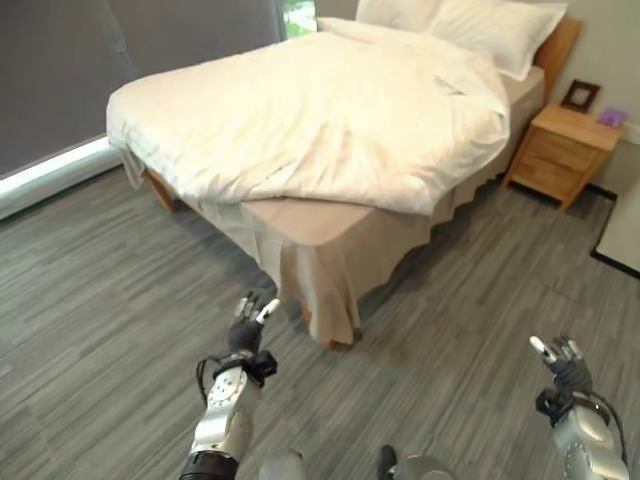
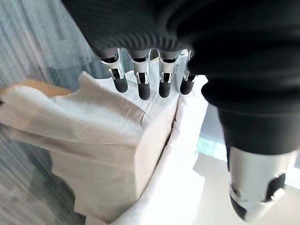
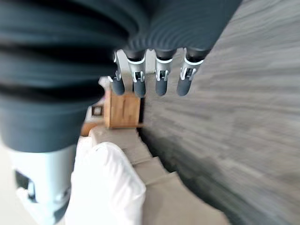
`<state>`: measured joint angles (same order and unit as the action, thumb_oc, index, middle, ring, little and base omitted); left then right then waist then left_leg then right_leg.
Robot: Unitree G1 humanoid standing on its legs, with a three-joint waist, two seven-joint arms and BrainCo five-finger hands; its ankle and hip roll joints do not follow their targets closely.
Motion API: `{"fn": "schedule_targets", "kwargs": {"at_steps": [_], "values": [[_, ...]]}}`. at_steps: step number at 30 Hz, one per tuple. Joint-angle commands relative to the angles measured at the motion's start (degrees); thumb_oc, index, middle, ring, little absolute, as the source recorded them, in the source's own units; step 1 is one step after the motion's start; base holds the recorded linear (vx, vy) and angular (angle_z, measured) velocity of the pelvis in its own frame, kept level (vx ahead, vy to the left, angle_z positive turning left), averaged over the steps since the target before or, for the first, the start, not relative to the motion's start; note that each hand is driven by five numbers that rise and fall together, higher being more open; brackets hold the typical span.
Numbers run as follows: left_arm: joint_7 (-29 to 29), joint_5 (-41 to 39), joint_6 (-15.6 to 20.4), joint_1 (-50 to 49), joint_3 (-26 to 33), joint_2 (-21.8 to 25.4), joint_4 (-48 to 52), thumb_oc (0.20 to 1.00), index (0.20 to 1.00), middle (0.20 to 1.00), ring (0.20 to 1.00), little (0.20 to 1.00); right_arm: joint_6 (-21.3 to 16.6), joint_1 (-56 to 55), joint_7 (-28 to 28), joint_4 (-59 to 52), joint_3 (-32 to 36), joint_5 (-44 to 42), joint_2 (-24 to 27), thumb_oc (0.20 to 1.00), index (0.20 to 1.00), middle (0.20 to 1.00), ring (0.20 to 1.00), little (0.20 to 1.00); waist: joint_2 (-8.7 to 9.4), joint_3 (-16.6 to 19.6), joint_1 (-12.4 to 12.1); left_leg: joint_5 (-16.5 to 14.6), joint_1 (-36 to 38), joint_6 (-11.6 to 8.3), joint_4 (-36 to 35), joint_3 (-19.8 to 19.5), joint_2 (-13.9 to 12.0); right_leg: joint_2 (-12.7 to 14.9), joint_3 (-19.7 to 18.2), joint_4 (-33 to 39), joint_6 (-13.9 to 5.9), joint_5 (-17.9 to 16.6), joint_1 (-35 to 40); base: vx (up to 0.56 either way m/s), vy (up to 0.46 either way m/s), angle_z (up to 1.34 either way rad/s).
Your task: Making the bed.
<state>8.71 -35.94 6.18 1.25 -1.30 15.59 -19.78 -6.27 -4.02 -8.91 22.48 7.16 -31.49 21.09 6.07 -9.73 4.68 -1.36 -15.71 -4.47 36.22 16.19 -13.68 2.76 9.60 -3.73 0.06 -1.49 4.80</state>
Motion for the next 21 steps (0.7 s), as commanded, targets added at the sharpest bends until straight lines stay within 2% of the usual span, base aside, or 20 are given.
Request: {"fn": "schedule_targets", "kwargs": {"at_steps": [1, 2, 3, 4, 5, 6, 7, 8, 9, 10, 13, 15, 16, 18, 21], "values": [[0.6, -1.8, 3.8, 3.2, 2.4, 1.6, 2.2, 1.0, 1.0, 1.0, 1.0, 1.0, -3.0, 1.2, 0.2, -4.3, 0.9, 0.4, 5.2, 1.0, 1.0, 1.0, 1.0, 1.0, -2.27, -1.5, 0.1, 10.6, 11.7, -2.21, -24.0, -4.6, 2.5, 3.2, -4.8, 4.8, -4.4, -1.4, -0.8, 0.32, 0.107, -0.25], [1.2, -2.0, 4.0, 2.8, 3.1, 1.2, 2.0, 1.0, 1.0, 1.0, 1.0, 1.0, -2.9, 0.8, 0.3, -4.0, 1.2, 1.6, 5.3, 1.0, 1.0, 1.0, 1.0, 1.0, -2.63, -1.0, -0.5, 10.3, 12.5, -2.06, -30.7, -6.9, 4.5, 3.0, -5.3, 4.9, -4.81, -0.9, 0.4, 0.47, 0.136, -0.27], [1.6, -2.4, 4.2, 2.6, 3.6, 0.7, 2.1, 1.0, 1.0, 1.0, 1.0, 1.0, -2.6, 0.5, 0.1, -3.6, 1.7, 2.2, 5.2, 1.0, 1.0, 1.0, 1.0, 1.0, -2.84, -0.4, -0.7, 10.2, 13.3, -2.16, -33.5, -8.0, 5.1, 2.8, -5.7, 4.8, -4.94, -0.2, 1.5, 0.45, 0.106, -0.37], [2.5, -2.6, 4.6, 2.8, 4.1, 0.3, 1.9, 1.0, 1.0, 1.0, 1.0, 1.0, -2.5, 0.1, -0.1, -3.7, 2.2, 3.0, 5.0, 1.0, 1.0, 1.0, 1.0, 1.0, -2.95, -0.1, -0.6, 10.4, 14.0, -2.22, -34.8, -8.1, 5.3, 2.8, -5.9, 4.5, -5.1, 0.3, 2.3, 0.37, 0.085, -0.53], [2.4, -3.4, 5.0, 2.8, 4.9, 0.1, 2.4, 1.0, 1.0, 1.0, 1.0, 1.0, -2.0, 0.2, -0.1, -3.9, 2.5, 3.2, 4.8, 1.0, 1.0, 1.0, 1.0, 1.0, -2.94, 0.4, -0.6, 9.0, 15.3, -1.91, -34.9, -8.4, 5.8, 2.7, -6.8, 4.2, -5.07, 1.0, 2.6, 0.34, 0.086, -0.69], [3.0, -3.4, 5.3, 3.5, 5.3, -0.1, 1.7, 1.0, 1.0, 1.0, 1.0, 1.0, -2.4, -0.3, -0.1, -3.8, 3.0, 3.1, 3.9, 1.0, 1.0, 1.0, 1.0, 1.0, -2.92, 0.8, -0.5, 9.5, 15.7, -2.08, -34.8, -8.5, 6.0, 2.8, -6.6, 4.7, -5.2, 1.2, 3.6, 0.41, 0.158, -0.82], [3.8, -3.4, 5.7, 4.4, 6.2, 0.2, 1.9, 1.0, 1.0, 1.0, 1.0, 1.0, -2.5, -0.8, -0.1, -3.0, 3.8, 3.3, 3.2, 1.0, 1.0, 1.0, 1.0, 1.0, -2.89, 1.8, -0.3, 7.8, 17.1, -1.13, -36.3, -8.4, 7.2, 3.3, -7.4, 5.0, -5.88, 1.5, 4.2, 0.46, 0.259, -0.74], [4.3, -2.4, 5.9, 4.6, 6.7, 1.1, 2.5, 1.0, 1.0, 1.0, 1.0, 1.0, -2.5, -1.0, -0.5, -2.0, 4.2, 3.0, 2.5, 1.0, 1.0, 1.0, 1.0, 1.0, -3.0, 2.4, -0.2, 6.9, 18.5, -0.16, -37.7, -7.5, 8.0, 4.0, -8.1, 4.9, -6.61, 1.3, 4.1, 0.34, 0.233, -0.61], [4.3, -2.3, 5.8, 4.5, 6.7, 1.2, 2.5, 1.0, 1.0, 1.0, 1.0, 1.0, -2.5, -1.0, -0.5, -2.0, 4.1, 3.0, 2.5, 1.0, 1.0, 1.0, 1.0, 1.0, -2.92, 2.4, -0.4, 6.9, 18.7, -0.09, -37.9, -7.3, 8.1, 4.1, -8.4, 4.9, -6.7, 1.3, 4.1, 0.26, 0.274, -0.38], [4.8, -1.1, 6.0, 4.5, 7.2, 2.0, 3.2, 1.0, 1.0, 1.0, 1.0, 1.0, -2.4, -0.5, -0.1, -0.5, 3.7, 2.4, 1.8, 1.0, 1.0, 1.0, 1.0, 1.0, -2.89, 2.8, -0.7, 5.7, 19.9, 1.0, -38.9, -6.6, 9.0, 4.9, -9.2, 4.3, -7.75, 1.2, 3.6, 0.16, 0.218, -0.19], [5.4, -0.1, 6.2, 4.4, 8.1, 2.9, 3.8, 1.0, 1.0, 1.0, 1.0, 1.0, -1.9, 0.4, 0.7, -1.3, 1.9, 3.7, 1.4, 1.0, 1.0, 1.0, 1.0, 1.0, -2.69, 2.2, -1.3, 4.5, 20.8, 2.44, -39.4, -5.3, 10.0, 5.9, -10.4, -0.9, -9.56, -0.4, 0.6, 0.11, 0.225, -0.2], [5.2, 0.5, 6.1, 4.5, 8.0, 3.1, 3.3, 1.0, 1.0, 1.0, 1.0, 1.0, -1.6, 1.2, 1.7, -1.7, 0.7, 5.0, 1.5, 1.0, 1.0, 1.0, 1.0, 1.0, -2.63, 1.3, -1.6, 3.7, 21.9, 3.5, -39.9, -4.5, 10.7, 5.9, -11.5, -7.0, -11.04, -2.7, -2.7, 0.05, 0.167, -0.01], [5.2, 0.5, 6.1, 4.5, 8.0, 3.1, 3.3, 1.0, 1.0, 1.0, 1.0, 1.0, -1.6, 1.2, 1.7, -1.7, 0.7, 5.0, 1.5, 1.0, 1.0, 1.0, 1.0, 1.0, -2.63, 1.3, -1.7, 3.7, 21.9, 3.5, -39.9, -4.4, 10.8, 5.9, -11.6, -7.0, -11.04, -2.6, -2.8, 0.03, 0.138, 0.02], [4.8, 1.3, 5.6, 4.1, 7.6, 3.3, 3.3, 1.0, 1.0, 1.0, 1.0, 1.0, -1.3, 1.8, 1.9, -2.1, 0.1, 6.6, 2.1, 1.0, 1.0, 1.0, 1.0, 1.0, -2.91, 0.2, -1.5, 3.4, 22.9, 4.15, -40.5, -4.3, 11.0, 6.0, -11.4, -11.8, -11.59, -4.8, -5.3, 0.04, 0.135, -0.12], [3.8, 2.1, 4.9, 3.8, 7.0, 3.1, 2.6, 1.0, 1.0, 1.0, 1.0, 1.0, -0.7, 1.9, 2.1, -1.8, 0.1, 7.5, 2.6, 1.0, 1.0, 1.0, 1.0, 1.0, -3.07, 0.2, -1.2, 2.7, 23.7, 4.25, -41.0, -4.9, 11.7, 5.4, -11.7, -12.6, -11.33, -5.3, -6.6, 0.11, 0.101, 0.05]]}}
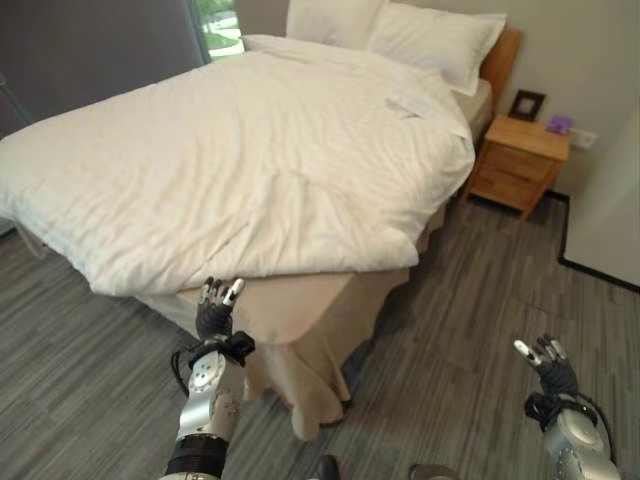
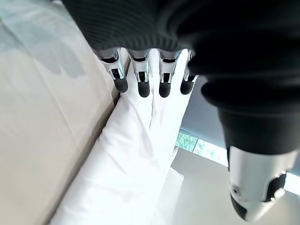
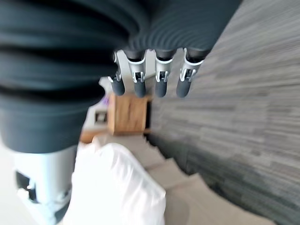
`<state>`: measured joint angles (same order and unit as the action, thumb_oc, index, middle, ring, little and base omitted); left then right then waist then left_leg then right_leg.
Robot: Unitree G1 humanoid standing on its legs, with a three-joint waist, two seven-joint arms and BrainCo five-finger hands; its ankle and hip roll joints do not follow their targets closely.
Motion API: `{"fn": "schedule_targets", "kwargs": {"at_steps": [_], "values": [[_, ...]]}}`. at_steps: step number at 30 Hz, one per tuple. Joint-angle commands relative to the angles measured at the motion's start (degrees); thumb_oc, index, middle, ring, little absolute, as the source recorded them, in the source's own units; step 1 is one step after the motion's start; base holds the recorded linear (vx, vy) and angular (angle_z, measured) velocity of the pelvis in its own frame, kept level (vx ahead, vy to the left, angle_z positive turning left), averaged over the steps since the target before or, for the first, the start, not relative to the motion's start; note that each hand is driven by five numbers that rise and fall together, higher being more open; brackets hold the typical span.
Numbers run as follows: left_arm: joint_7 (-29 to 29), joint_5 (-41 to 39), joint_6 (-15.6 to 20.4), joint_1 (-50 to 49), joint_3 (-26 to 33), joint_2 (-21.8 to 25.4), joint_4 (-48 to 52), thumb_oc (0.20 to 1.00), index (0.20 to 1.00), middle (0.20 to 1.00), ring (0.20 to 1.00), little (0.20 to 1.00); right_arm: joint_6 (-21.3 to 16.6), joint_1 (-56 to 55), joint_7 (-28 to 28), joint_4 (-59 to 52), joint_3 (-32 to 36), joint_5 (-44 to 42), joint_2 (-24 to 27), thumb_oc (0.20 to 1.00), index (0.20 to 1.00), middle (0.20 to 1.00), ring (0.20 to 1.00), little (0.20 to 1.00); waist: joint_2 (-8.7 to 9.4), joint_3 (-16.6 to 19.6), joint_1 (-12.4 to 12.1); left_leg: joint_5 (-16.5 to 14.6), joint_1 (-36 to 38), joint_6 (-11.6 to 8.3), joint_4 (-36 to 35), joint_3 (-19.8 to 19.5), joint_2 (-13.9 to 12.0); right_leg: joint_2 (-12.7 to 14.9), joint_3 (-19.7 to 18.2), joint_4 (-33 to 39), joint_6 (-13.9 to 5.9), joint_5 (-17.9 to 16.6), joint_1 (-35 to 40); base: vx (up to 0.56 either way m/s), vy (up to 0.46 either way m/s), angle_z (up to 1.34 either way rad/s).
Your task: Making the bed.
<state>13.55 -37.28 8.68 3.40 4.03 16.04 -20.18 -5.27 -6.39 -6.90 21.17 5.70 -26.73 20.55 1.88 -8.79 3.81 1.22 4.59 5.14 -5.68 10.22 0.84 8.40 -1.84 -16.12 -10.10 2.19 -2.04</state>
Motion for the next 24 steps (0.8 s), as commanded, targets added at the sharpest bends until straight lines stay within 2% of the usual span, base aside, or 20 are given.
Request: {"fn": "schedule_targets", "kwargs": {"at_steps": [1, 3, 4, 6, 11, 16, 17, 18, 19, 20, 21, 22, 23, 24], "values": [[-2.2, 3.6, 2.4, 1.1, 0.7, 2.4, 3.4, 1.0, 1.0, 1.0, 1.0, 1.0, -1.6, 4.9, 0.2, -0.5, 1.9, 3.9, 4.8, 1.0, 1.0, 1.0, 1.0, 1.0, 0.97, -0.4, 0.4, -0.5, 4.1, -5.68, 0.7, -0.1, -2.5, -1.3, -1.5, 5.6, -0.5, -8.6, -1.8, 0.18, 0.049, 0.11], [-2.7, 3.4, 2.4, 1.1, 0.4, 2.3, 3.4, 1.0, 1.0, 1.0, 1.0, 1.0, -1.7, 5.2, 0.3, -0.9, 1.9, 4.6, 5.7, 1.0, 1.0, 1.0, 1.0, 1.0, 1.08, -0.4, 0.7, -1.0, 4.4, -5.74, 0.7, -0.7, -2.3, -1.4, -1.7, 9.0, -0.43, -8.9, -2.0, 0.16, 0.021, 0.03], [-2.7, 4.6, 2.1, 1.2, -0.6, 2.3, 3.1, 1.0, 1.0, 1.0, 1.0, 1.0, -1.8, 5.1, 0.2, -1.7, 1.9, 6.8, 7.3, 1.0, 1.0, 1.0, 1.0, 1.0, 1.69, -0.6, 1.2, -1.3, 4.7, -5.63, 0.7, -2.4, -1.7, -2.3, -4.3, 12.0, -0.81, -8.8, -1.7, 0.09, -0.001, 0.11], [-2.9, 4.8, 2.1, 0.6, -0.3, 2.2, 3.1, 1.0, 1.0, 1.0, 1.0, 1.0, -1.7, 5.1, 0.1, -2.1, 1.9, 8.0, 7.4, 1.0, 1.0, 1.0, 1.0, 1.0, 2.14, -0.7, 1.1, -1.6, 5.3, -5.62, 0.7, -2.4, -1.6, -2.4, -4.8, 12.0, -0.9, -9.5, -1.8, 0.09, -0.025, 0.43], [-4.2, 3.8, 2.2, -0.3, -0.8, 1.2, 1.6, 1.0, 1.0, 1.0, 1.0, 1.0, -2.3, 6.1, 1.1, -2.6, 1.9, 9.3, 9.5, 1.0, 1.0, 1.0, 1.0, 1.0, 2.57, 0.9, 0.0, -1.5, 4.3, -5.97, 0.7, -4.3, -1.6, -2.4, -3.1, 17.7, 0.26, -7.9, 2.6, 0.07, -0.051, 0.27], [-3.8, 3.3, 1.9, -1.4, -0.4, 0.8, 1.6, 1.0, 1.0, 1.0, 1.0, 1.0, -2.9, 6.3, 0.5, -2.5, 1.9, 8.0, 7.6, 1.0, 1.0, 1.0, 1.0, 1.0, 2.39, 1.3, -0.4, -1.7, 4.4, -6.11, 0.7, -5.0, -1.7, -2.3, -2.0, 18.9, 0.85, -7.3, 4.3, 0.05, -0.028, 0.16], [0.8, 8.1, 3.4, 2.1, 2.1, 7.7, 3.2, 1.0, 1.0, 1.0, 1.0, 1.0, -6.0, 3.2, -4.3, 1.1, 6.6, -4.8, 0.5, 1.0, 1.0, 1.0, 1.0, 1.0, -0.6, -0.9, -1.4, 2.0, -3.7, -9.38, 4.6, -1.8, -9.4, 14.7, 7.6, 2.9, 0.42, -15.8, -0.2, 0.09, 0.338, 0.0], [-0.2, 8.1, 3.4, 1.6, 3.1, 8.3, 3.3, 1.0, 1.0, 1.0, 1.0, 1.0, -4.8, 3.8, -2.7, 0.1, 3.6, -2.6, 0.8, 1.0, 1.0, 1.0, 1.0, 1.0, -1.78, -1.9, -0.7, 1.9, -0.9, -8.16, 2.0, 0.0, -8.2, 11.3, 9.2, -3.4, 0.96, -12.5, -3.4, 0.06, 0.344, 0.1], [-0.3, 8.1, 3.5, 1.6, 3.2, 8.3, 3.3, 1.0, 1.0, 1.0, 1.0, 1.0, -4.8, 3.9, -2.7, 0.1, 3.6, -2.6, 0.8, 1.0, 1.0, 1.0, 1.0, 1.0, -1.8, -1.9, -0.8, 2.1, -0.9, -8.18, 1.9, 0.2, -8.2, 11.2, 9.1, -3.5, 1.05, -12.6, -3.6, 0.14, 0.569, 0.21], [-0.7, 8.3, 3.7, 1.7, 3.4, 8.2, 2.3, 1.0, 1.0, 1.0, 1.0, 1.0, -4.7, 3.5, -1.7, -0.3, 3.0, -2.2, 0.6, 1.0, 1.0, 1.0, 1.0, 1.0, -2.23, -2.4, 0.4, 1.6, 0.9, -7.67, 1.0, 0.4, -7.4, 4.2, 6.9, -4.3, 1.09, -7.4, -6.6, 0.08, 0.205, 0.19], [-0.7, 8.3, 3.7, 1.7, 3.4, 8.2, 2.3, 1.0, 1.0, 1.0, 1.0, 1.0, -4.7, 3.5, -1.7, -0.3, 3.0, -2.2, 0.6, 1.0, 1.0, 1.0, 1.0, 1.0, -2.3, -2.3, 0.3, 1.8, 0.8, -7.71, 0.9, 0.5, -7.5, 4.1, 6.9, -4.2, 1.19, -7.6, -6.7, 0.16, 0.339, -0.12], [-0.4, 8.6, 3.9, 1.9, 3.7, 8.2, 2.4, 1.0, 1.0, 1.0, 1.0, 1.0, -4.9, 2.7, -1.4, 0.6, 3.6, -1.9, 0.7, 1.0, 1.0, 1.0, 1.0, 1.0, -2.25, -2.3, 0.7, 1.1, 1.4, -7.64, 0.7, 1.1, -6.4, 0.3, 8.7, -0.6, 1.73, -4.6, -7.1, 0.1, 0.155, -0.2], [-0.7, 8.1, 4.0, 2.2, 3.9, 8.4, 2.7, 1.0, 1.0, 1.0, 1.0, 1.0, -4.8, 2.5, -1.4, 1.2, 3.7, -1.6, 1.2, 1.0, 1.0, 1.0, 1.0, 1.0, -1.76, -2.2, 0.5, 1.0, 1.2, -7.6, 0.7, 1.4, -5.6, -0.5, 10.1, 2.6, 2.13, -4.1, -5.9, 0.15, 0.177, -0.21], [-0.9, 6.6, 4.6, 2.2, 4.5, 8.1, 3.9, 1.0, 1.0, 1.0, 1.0, 1.0, -4.8, 1.9, -1.6, 2.1, 4.1, -2.1, 1.2, 1.0, 1.0, 1.0, 1.0, 1.0, -1.69, -2.3, 1.0, 0.2, 1.8, -7.58, 0.7, 0.7, -5.2, -0.3, 8.8, 4.8, 1.49, -4.1, -4.7, 0.06, 0.046, 0.08]]}}
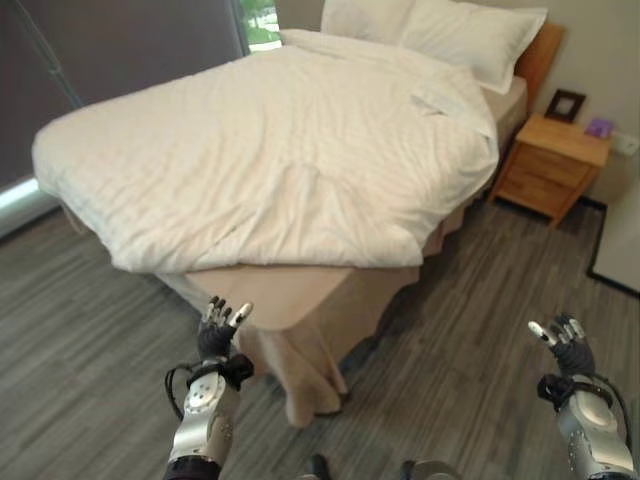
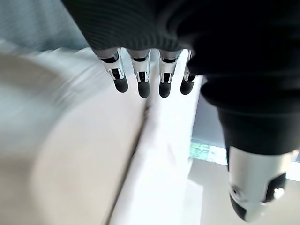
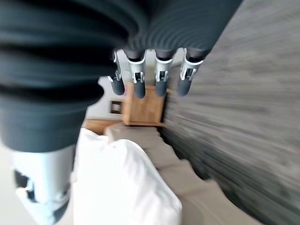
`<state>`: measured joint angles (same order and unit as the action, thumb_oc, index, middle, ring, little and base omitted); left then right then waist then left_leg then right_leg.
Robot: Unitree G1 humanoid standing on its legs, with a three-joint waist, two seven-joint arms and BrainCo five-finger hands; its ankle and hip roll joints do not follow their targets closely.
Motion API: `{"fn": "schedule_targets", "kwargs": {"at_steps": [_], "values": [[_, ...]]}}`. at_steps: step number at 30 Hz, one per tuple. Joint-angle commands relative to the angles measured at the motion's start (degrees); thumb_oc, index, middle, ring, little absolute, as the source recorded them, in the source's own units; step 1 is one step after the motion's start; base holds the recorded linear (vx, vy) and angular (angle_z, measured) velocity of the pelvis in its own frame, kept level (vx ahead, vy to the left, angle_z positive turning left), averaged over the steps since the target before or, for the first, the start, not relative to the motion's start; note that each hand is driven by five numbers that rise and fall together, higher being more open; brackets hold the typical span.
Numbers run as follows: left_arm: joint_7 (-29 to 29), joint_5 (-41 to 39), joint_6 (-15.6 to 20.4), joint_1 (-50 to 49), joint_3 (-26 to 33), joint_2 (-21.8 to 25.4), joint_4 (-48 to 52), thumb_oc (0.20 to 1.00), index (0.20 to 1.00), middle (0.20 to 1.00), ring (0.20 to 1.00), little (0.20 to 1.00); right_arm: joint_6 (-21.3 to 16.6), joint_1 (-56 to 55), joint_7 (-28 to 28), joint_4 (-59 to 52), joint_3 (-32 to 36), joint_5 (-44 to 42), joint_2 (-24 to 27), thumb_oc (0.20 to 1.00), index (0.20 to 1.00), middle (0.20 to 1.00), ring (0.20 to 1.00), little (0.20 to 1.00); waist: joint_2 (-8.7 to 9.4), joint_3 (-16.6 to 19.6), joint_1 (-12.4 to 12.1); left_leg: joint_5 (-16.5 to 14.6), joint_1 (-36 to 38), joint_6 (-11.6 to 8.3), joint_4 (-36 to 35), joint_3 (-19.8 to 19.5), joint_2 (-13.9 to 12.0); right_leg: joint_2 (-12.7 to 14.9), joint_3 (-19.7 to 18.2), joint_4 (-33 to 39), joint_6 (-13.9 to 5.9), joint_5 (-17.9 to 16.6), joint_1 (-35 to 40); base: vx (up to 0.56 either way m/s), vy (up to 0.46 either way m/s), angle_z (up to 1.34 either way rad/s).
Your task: Making the bed.
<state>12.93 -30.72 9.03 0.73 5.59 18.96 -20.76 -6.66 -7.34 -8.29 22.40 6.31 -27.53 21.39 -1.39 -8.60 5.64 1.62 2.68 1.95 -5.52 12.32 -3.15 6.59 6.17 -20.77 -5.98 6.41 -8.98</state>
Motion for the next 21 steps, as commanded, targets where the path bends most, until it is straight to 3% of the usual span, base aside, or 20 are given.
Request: {"fn": "schedule_targets", "kwargs": {"at_steps": [1, 3, 5, 6, 8, 9, 11, 13, 15, 17, 18, 21], "values": [[-0.3, 0.0, 4.2, 4.9, 3.0, 5.2, 4.5, 1.0, 1.0, 1.0, 1.0, 1.0, -3.4, 2.9, -0.2, 0.9, 3.5, -1.3, 0.4, 1.0, 1.0, 1.0, 1.0, 1.0, 1.56, -2.4, -0.8, 0.0, 3.5, -4.38, 0.5, -1.4, -1.2, 1.4, 0.8, 9.8, -2.58, -8.7, 2.3, 0.08, 0.03, 0.19], [1.2, -1.3, 5.4, 5.9, 4.2, 4.8, 4.5, 1.0, 1.0, 1.0, 1.0, 1.0, -3.1, 2.5, 0.0, 2.0, 3.0, -1.9, 0.4, 1.0, 1.0, 1.0, 1.0, 1.0, 2.13, -1.7, 0.1, -0.2, 3.8, -4.35, 0.5, -1.6, -0.8, -1.0, -4.8, 12.2, -2.91, -8.7, 2.5, 0.1, 0.003, 0.51], [3.9, 2.5, 5.7, 8.6, 6.2, 7.9, 7.3, 1.0, 1.0, 1.0, 1.0, 1.0, -3.4, 2.3, 0.5, 1.4, 2.8, -2.4, 0.1, 1.0, 1.0, 1.0, 1.0, 1.0, 2.48, -1.2, -0.9, -0.2, 3.9, -4.37, 0.5, -1.0, -0.2, 0.4, -2.7, 15.4, -2.89, -10.1, 4.7, 0.12, 0.004, 0.47], [4.4, 5.4, 5.2, 10.3, 6.3, 10.4, 7.3, 1.0, 1.0, 1.0, 1.0, 1.0, -3.2, 1.4, 1.4, 0.7, 2.5, -2.5, 0.1, 1.0, 1.0, 1.0, 1.0, 1.0, 2.47, -0.9, -0.4, -0.3, 3.6, -4.42, 0.5, -1.2, 0.0, 0.2, -3.3, 16.3, -2.81, -10.1, 5.4, 0.11, 0.006, -0.21], [5.7, 18.3, 2.9, 18.5, 4.9, 23.1, 5.6, 1.0, 1.0, 1.0, 1.0, 1.0, -2.9, -0.5, 3.4, 1.5, 2.1, -2.9, 0.1, 1.0, 1.0, 1.0, 1.0, 1.0, 1.86, -0.5, 0.5, -0.8, 3.9, -4.69, 0.5, -0.9, 0.1, 0.4, -2.7, 18.3, -3.01, -10.1, 6.8, 0.1, 0.007, -0.24], [5.8, 18.3, 3.0, 18.9, 4.6, 23.3, 5.3, 1.0, 1.0, 1.0, 1.0, 1.0, -2.9, -0.4, 3.4, 1.6, 2.3, -2.9, -0.1, 1.0, 1.0, 1.0, 1.0, 1.0, 2.07, -0.5, 0.4, -0.5, 3.7, -4.7, 0.5, -0.9, 0.1, 0.4, -2.7, 18.5, -2.95, -10.4, 6.6, 0.09, 0.016, 0.07], [8.3, 26.0, 1.7, 27.8, 0.9, 33.0, -0.2, 1.0, 1.0, 1.0, 1.0, 1.0, -2.4, -3.2, 7.0, 1.9, -0.5, -3.0, -0.4, 1.0, 1.0, 1.0, 1.0, 1.0, 1.83, -0.2, 1.9, -1.1, 4.1, -5.04, 0.5, -0.2, 0.2, 0.7, -2.3, 19.7, -3.5, -10.6, 7.4, 0.07, 0.006, 0.01], [8.8, 27.3, 2.0, 30.7, -0.9, 34.1, -1.6, 1.0, 1.0, 1.0, 1.0, 1.0, -2.2, -4.1, 7.7, 1.9, -1.1, -3.3, -0.9, 1.0, 1.0, 1.0, 1.0, 1.0, 1.94, -0.1, 2.3, -0.8, 3.7, -5.18, 0.5, 0.0, 0.2, 0.7, -2.3, 20.2, -3.55, -11.1, 7.2, 0.03, -0.001, 0.02], [7.2, 34.4, -0.1, 41.8, -11.5, 42.3, -11.9, 1.0, 1.0, 1.0, 1.0, 1.0, -2.1, -6.7, 9.4, 2.5, -2.6, -3.8, 0.0, 1.0, 1.0, 1.0, 1.0, 1.0, 1.96, 0.0, 3.8, -1.0, 3.3, -5.55, 0.5, 0.8, 0.1, 0.9, -2.4, 21.5, -4.13, -11.8, 7.3, 0.05, 0.008, -0.05], [6.9, 35.6, -0.4, 45.6, -15.2, 43.8, -15.0, 1.0, 1.0, 1.0, 1.0, 1.0, -2.2, -7.5, 9.7, 2.4, -2.5, -4.2, 0.3, 1.0, 1.0, 1.0, 1.0, 1.0, 2.02, 0.2, 4.2, -0.7, 2.7, -5.65, 0.5, 1.1, 0.1, 1.0, -2.6, 21.9, -4.21, -12.3, 6.9, 0.01, 0.009, -0.14], [5.8, 39.1, -1.7, 56.5, -25.4, 46.4, -22.1, 1.0, 1.0, 1.0, 1.0, 1.0, -2.7, -8.2, 9.8, 2.2, -1.9, -5.6, 0.2, 1.0, 1.0, 1.0, 1.0, 1.0, 2.12, -0.1, 4.9, -0.5, 1.7, -5.88, 0.5, 1.6, 0.1, 1.2, -2.5, 22.4, -4.69, -13.1, 6.2, 0.0, 0.029, -0.22], [4.4, 39.6, -2.1, 62.2, -30.8, 46.5, -27.6, 1.0, 1.0, 1.0, 1.0, 1.0, -3.0, -8.9, 9.6, 2.5, -1.7, -6.0, 0.2, 1.0, 1.0, 1.0, 1.0, 1.0, 2.14, -0.4, 5.7, -0.4, 0.8, -5.98, 0.5, 2.2, 0.0, 1.2, -3.2, 22.5, -4.9, -13.7, 4.8, 0.0, 0.023, -0.07]]}}
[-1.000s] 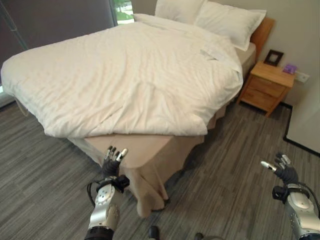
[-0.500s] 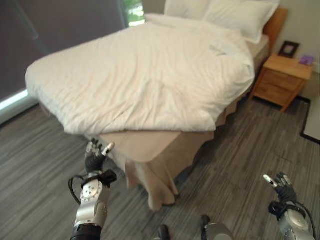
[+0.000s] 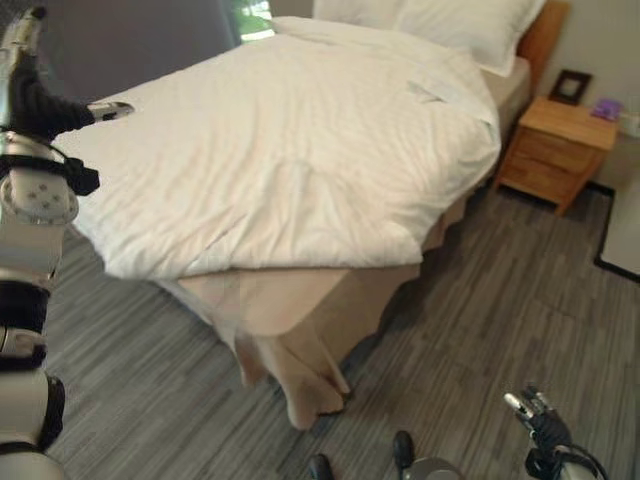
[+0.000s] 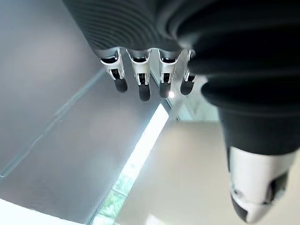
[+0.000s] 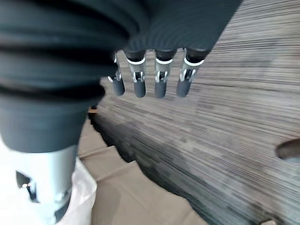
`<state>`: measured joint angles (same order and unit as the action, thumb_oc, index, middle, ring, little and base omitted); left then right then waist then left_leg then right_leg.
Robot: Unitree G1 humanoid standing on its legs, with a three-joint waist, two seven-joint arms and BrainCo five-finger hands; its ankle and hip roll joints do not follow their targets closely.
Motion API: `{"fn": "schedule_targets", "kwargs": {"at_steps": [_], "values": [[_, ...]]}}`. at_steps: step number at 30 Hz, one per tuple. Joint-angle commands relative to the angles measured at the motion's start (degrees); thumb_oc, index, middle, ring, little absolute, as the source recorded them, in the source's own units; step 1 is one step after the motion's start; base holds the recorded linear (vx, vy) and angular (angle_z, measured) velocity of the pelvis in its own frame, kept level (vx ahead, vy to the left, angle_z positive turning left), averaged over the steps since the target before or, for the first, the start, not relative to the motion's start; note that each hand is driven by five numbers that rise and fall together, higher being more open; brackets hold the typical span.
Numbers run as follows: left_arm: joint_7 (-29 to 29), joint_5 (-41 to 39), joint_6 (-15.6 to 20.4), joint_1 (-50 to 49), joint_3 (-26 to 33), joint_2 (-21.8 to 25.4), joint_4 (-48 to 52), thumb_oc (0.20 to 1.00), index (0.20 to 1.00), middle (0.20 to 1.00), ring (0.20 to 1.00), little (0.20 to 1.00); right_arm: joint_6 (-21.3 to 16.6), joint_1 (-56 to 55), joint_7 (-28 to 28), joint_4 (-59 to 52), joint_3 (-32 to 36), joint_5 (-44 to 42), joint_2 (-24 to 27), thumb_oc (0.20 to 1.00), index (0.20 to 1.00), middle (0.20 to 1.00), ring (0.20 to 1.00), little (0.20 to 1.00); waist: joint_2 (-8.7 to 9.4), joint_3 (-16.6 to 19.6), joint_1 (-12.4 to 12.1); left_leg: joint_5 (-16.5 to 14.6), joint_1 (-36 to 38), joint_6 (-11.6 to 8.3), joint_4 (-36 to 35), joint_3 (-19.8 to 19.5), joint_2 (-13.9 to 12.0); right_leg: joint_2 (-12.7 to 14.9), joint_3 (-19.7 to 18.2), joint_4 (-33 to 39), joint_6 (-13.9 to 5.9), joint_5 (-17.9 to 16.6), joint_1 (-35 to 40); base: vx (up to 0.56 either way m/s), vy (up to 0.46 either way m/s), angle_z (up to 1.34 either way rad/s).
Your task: Making the bed.
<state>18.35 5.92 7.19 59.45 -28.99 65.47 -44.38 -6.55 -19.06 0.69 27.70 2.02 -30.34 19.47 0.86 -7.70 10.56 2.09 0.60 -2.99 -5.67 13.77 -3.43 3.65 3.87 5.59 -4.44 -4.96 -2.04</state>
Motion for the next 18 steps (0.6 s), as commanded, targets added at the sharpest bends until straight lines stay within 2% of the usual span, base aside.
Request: {"fn": "schedule_targets", "kwargs": {"at_steps": [1, 2, 3, 4, 8, 9, 10, 11, 16, 18], "values": [[-1.7, 4.1, -0.7, 5.7, 1.7, 0.1, -6.1, 1.0, 1.0, 1.0, 1.0, 1.0, -3.4, 2.7, 0.4, -3.1, 2.7, -3.3, 2.4, 1.0, 1.0, 1.0, 1.0, 1.0, -0.32, -1.6, 1.5, -0.8, 2.5, -1.07, 0.7, 1.0, 0.2, 4.1, -1.4, -3.7, -6.52, -2.7, -2.7, 0.01, 0.031, -0.36], [-2.5, 6.0, -1.1, 10.8, -3.4, -0.2, -10.8, 1.0, 1.0, 1.0, 1.0, 1.0, -4.0, 3.2, 0.1, -2.0, 2.6, -3.8, 2.3, 1.0, 1.0, 1.0, 1.0, 1.0, -0.26, -2.2, 2.2, -0.7, 1.8, -1.15, 0.7, 1.7, 0.0, 3.8, -2.2, -3.3, -6.66, -3.3, -3.9, 0.01, 0.031, -0.37], [-2.5, 5.9, -1.0, 11.7, -4.3, -0.3, -11.2, 1.0, 1.0, 1.0, 1.0, 1.0, -4.0, 3.3, 0.1, -1.9, 2.7, -3.8, 2.0, 1.0, 1.0, 1.0, 1.0, 1.0, -0.03, -2.2, 2.0, -0.7, 1.7, -1.16, 0.7, 1.7, 0.0, 3.8, -2.3, -3.3, -6.66, -3.3, -4.0, -0.01, 0.055, -0.39], [-2.8, 6.3, -1.1, 17.2, -8.5, -0.8, -15.1, 1.0, 1.0, 1.0, 1.0, 1.0, -4.4, 4.6, 0.1, 1.2, 1.9, -4.2, 2.3, 1.0, 1.0, 1.0, 1.0, 1.0, 0.24, -3.4, 2.7, -0.4, 0.6, -1.21, 0.7, 2.6, -0.3, 3.3, -3.4, -3.0, -6.68, -3.9, -5.7, -0.01, 0.052, -0.26], [-3.2, 6.0, -1.3, 19.5, -9.9, -1.2, -17.6, 1.0, 1.0, 1.0, 1.0, 1.0, -4.2, 5.4, -0.1, 3.5, 1.2, -3.8, 2.7, 1.0, 1.0, 1.0, 1.0, 1.0, 0.61, -3.8, 3.0, -0.2, 0.1, -1.25, 0.7, 3.0, -0.5, 3.0, -4.1, -2.8, -6.63, -4.3, -6.5, 0.0, 0.019, -0.34], [-2.6, 4.5, -1.4, 22.6, -10.7, -1.1, -20.3, 1.0, 1.0, 1.0, 1.0, 1.0, -3.9, 6.5, -0.4, 6.3, 0.4, -3.5, 3.5, 1.0, 1.0, 1.0, 1.0, 1.0, 1.32, -5.0, 3.9, -0.1, -0.9, -1.32, 0.7, 3.8, -0.9, 2.3, -5.2, -2.3, -6.83, -5.2, -8.1, 0.0, 0.038, -0.1], [-1.9, 3.7, -2.1, 29.7, -15.1, -0.7, -24.1, 1.0, 1.0, 1.0, 1.0, 1.0, -3.8, 7.2, -0.5, 9.4, -1.0, -2.9, 4.2, 1.0, 1.0, 1.0, 1.0, 1.0, 2.91, -6.0, 5.4, 0.4, -4.3, -1.54, 0.7, 4.9, -1.4, 1.9, -6.6, -1.3, -7.21, -6.8, -11.6, -0.01, 0.051, -0.1], [-1.5, 3.6, -2.5, 31.9, -16.2, -0.5, -25.4, 1.0, 1.0, 1.0, 1.0, 1.0, -3.7, 7.2, -0.5, 10.9, -1.3, -2.2, 4.7, 1.0, 1.0, 1.0, 1.0, 1.0, 3.29, -6.5, 6.1, 0.6, -5.7, -1.64, 0.7, 5.3, -1.5, 1.9, -6.9, -1.0, -7.44, -7.5, -13.0, -0.01, 0.034, -0.16], [-0.4, 4.0, -3.5, 39.5, -21.4, 0.3, -29.1, 1.0, 1.0, 1.0, 1.0, 1.0, -3.8, 8.1, -1.2, 14.2, -2.0, -1.9, 5.1, 1.0, 1.0, 1.0, 1.0, 1.0, 4.4, -7.8, 8.0, 1.2, -11.9, -1.9, 0.7, 6.2, -1.7, 1.8, -7.9, -0.6, -8.09, -9.5, -19.5, -0.02, 0.04, -0.24], [1.5, 3.0, -3.4, 44.3, -23.9, 0.2, -28.5, 1.0, 1.0, 1.0, 1.0, 1.0, -5.1, 9.0, -1.9, 14.1, -2.7, -1.7, 6.2, 1.0, 1.0, 1.0, 1.0, 1.0, 4.46, -9.5, 8.5, 2.1, -19.2, -1.92, 0.7, 5.3, -1.3, 2.4, -7.1, -0.6, -8.48, -10.6, -25.7, -0.09, 0.004, 0.03]]}}
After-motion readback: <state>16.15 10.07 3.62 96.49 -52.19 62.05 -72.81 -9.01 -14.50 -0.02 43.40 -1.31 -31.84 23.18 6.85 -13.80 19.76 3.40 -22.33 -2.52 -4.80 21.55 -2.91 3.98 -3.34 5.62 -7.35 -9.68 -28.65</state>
